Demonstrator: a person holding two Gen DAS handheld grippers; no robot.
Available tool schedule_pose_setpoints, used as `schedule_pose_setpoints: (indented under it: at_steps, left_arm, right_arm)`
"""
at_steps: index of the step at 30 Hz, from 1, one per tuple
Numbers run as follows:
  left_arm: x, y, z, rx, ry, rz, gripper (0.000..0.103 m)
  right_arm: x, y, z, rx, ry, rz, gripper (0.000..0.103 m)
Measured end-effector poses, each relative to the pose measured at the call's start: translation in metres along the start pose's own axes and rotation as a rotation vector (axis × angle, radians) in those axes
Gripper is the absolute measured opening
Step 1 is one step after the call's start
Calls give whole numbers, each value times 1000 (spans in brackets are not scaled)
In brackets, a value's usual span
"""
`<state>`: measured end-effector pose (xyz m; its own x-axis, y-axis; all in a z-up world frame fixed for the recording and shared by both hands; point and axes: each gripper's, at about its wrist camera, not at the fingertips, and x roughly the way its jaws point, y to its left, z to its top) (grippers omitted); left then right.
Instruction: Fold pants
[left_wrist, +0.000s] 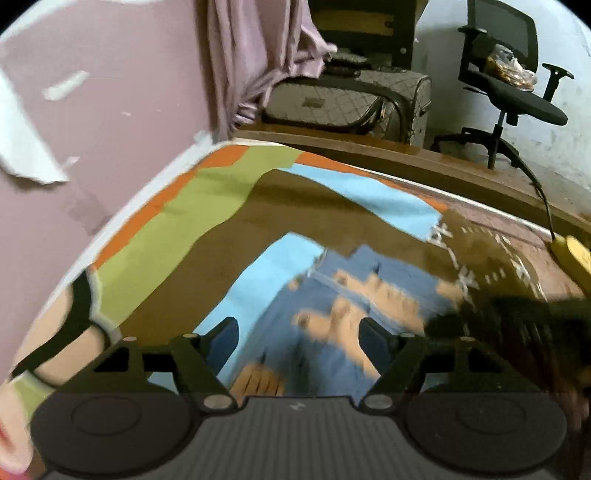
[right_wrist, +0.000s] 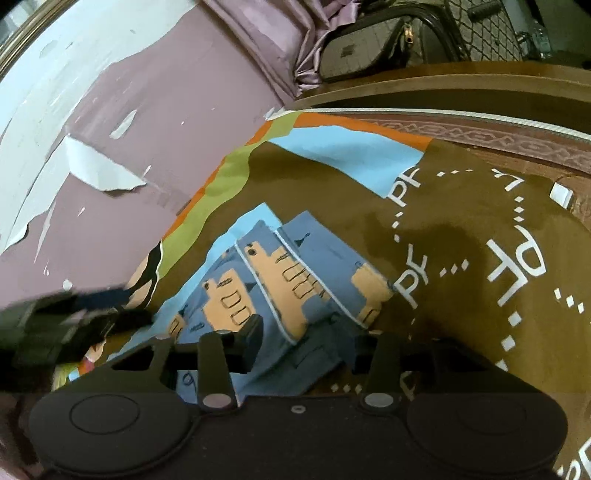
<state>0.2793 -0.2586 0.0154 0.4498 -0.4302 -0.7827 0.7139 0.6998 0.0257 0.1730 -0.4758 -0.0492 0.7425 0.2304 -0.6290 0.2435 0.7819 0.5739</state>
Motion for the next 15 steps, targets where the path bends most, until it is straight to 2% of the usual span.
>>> schedule_pose_setpoints:
  at_steps: [5,7,9,12,15]
  left_arm:
    - [60,5,30,-32,73,-34,72]
    - [76,8,33,-69,108,-76,59]
    - [85,7,33,-91,132,-109,32]
    - [85,0,32,-58,117,-81,22]
    - [75,-2,32,-55,89,-70,15]
  right_arm:
    - [3,-10,0,30,4,10,25]
    - [4,-12,1,44,5,21,21]
    - [4,-12,0,46,2,25,14]
    - [3,-10,0,36,-7,31,5]
    - [0,-7,0,22,-25,25,4]
